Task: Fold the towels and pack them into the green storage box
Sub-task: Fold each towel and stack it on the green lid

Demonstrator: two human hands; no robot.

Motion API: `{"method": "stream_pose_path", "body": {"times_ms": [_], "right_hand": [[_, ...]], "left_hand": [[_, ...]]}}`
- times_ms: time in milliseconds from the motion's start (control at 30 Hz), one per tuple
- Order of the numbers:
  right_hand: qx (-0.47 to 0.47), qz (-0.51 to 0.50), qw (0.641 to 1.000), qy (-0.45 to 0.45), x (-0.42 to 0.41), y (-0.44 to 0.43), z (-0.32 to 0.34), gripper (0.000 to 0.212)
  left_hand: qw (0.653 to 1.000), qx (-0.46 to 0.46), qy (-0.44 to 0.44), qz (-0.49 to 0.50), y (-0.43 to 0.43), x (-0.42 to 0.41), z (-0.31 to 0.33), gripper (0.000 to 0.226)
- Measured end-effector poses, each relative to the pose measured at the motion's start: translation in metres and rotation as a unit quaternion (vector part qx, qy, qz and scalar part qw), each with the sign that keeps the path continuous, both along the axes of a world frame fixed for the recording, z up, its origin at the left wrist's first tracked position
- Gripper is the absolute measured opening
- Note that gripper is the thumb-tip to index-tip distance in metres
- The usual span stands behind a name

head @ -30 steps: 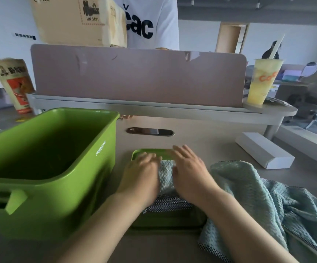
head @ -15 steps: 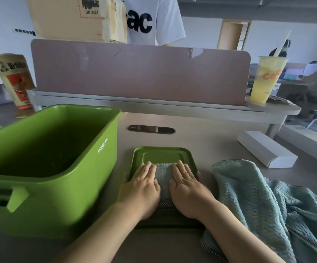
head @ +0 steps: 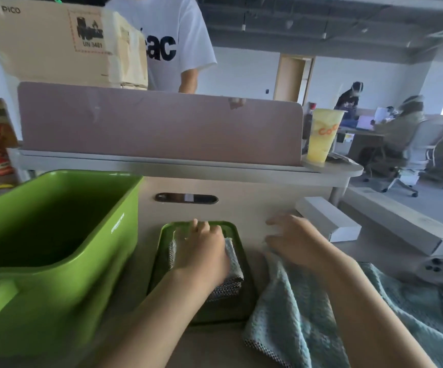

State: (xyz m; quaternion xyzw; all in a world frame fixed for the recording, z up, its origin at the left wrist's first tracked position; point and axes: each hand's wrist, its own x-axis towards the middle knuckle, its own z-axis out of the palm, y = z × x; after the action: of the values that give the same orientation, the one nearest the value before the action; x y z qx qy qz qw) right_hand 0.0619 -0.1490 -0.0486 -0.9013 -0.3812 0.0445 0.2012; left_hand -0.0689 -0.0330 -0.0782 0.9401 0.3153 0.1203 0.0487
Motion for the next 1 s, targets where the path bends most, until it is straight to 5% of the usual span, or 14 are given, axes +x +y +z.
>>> {"method": "stream_pose_path", "body": {"times_ms": [100, 200, 300, 433, 600, 767, 900, 967, 1000], "right_hand": [[-0.065, -0.055, 0.996, -0.018, 0.031, -0.023, 0.012, 0.045], [-0.15, -0.078, 0.985, 0.017, 0.052, -0.032, 0.002, 0.046], [-0.08, -0.057, 0.994, 0.044, 0.064, -0.036, 0.0, 0.008], [-0.008, -0.034, 0.998, 0.056, 0.064, -0.04, 0.009, 0.016], [0.15, 0.006, 0.984, 0.096, 0.06, -0.046, 0.028, 0.024], [0.271, -0.044, 0.953, 0.127, 0.064, -0.042, 0.03, 0.017], [0.141, -0.058, 0.978, 0.141, 0.069, -0.031, 0.009, 0.02], [0.011, -0.017, 0.995, 0.101, 0.066, -0.028, -0.004, 0.025], [0.033, -0.029, 0.991, 0.13, 0.066, -0.027, -0.008, 0.023]], "left_hand": [[0.981, -0.131, -0.123, -0.078, -0.03, 0.02, 0.006, 0.02], [0.97, -0.195, -0.109, -0.099, -0.046, 0.046, 0.002, 0.02], [0.972, -0.213, -0.036, -0.096, -0.049, 0.07, 0.001, 0.035], [0.965, -0.228, 0.047, -0.12, -0.05, 0.091, 0.008, 0.054], [0.94, -0.283, 0.005, -0.191, -0.053, 0.096, 0.019, 0.079], [0.962, -0.212, -0.013, -0.169, -0.057, 0.094, 0.017, 0.08], [0.964, -0.192, 0.034, -0.182, -0.059, 0.095, 0.005, 0.03], [0.965, -0.186, 0.01, -0.182, -0.054, 0.095, 0.005, 0.025], [0.964, -0.192, -0.012, -0.181, -0.051, 0.095, 0.006, 0.021]]}}
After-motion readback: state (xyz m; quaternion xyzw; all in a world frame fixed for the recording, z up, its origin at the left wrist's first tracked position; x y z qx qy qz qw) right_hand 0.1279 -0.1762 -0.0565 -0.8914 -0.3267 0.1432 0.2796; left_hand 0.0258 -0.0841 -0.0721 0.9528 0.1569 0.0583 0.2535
